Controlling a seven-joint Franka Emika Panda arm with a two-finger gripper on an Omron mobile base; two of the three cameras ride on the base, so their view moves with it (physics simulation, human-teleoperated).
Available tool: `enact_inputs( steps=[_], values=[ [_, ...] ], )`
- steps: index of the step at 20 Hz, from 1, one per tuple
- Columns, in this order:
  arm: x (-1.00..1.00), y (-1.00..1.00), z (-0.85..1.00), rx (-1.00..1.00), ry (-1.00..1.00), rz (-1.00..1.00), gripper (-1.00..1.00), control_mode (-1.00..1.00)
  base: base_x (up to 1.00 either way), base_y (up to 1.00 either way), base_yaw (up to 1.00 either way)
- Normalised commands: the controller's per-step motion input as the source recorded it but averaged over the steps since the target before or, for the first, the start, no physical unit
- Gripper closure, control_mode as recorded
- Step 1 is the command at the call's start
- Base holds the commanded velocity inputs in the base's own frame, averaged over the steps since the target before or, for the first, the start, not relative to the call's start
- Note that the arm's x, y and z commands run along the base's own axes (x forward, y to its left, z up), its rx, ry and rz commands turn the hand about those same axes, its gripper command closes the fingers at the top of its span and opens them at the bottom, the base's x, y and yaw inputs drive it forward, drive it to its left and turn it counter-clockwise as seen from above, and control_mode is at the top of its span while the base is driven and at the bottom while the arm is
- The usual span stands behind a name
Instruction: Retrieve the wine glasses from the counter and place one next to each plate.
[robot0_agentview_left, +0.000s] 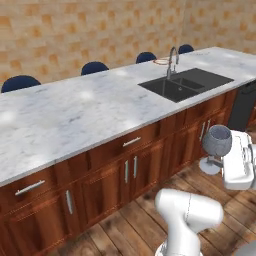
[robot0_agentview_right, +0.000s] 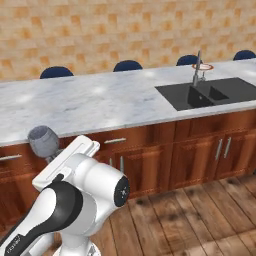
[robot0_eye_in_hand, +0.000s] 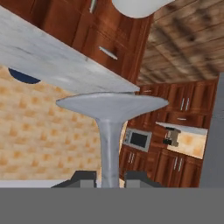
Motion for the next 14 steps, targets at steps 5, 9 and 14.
enact_inputs(
  steps=[5, 9, 14],
  values=[
    [0.00, 0.00, 0.00, 0.00, 0.00, 0.00, 1.00, 1.00, -1.00, 1.00, -0.07],
    [0.00, 0.00, 0.00, 0.00, 0.00, 0.00, 1.00, 1.00, -0.90, 1.00, -0.07],
    [0.00, 0.00, 0.00, 0.00, 0.00, 0.00, 1.00, 1.00, -0.34, 1.00, -0.02]
  ],
)
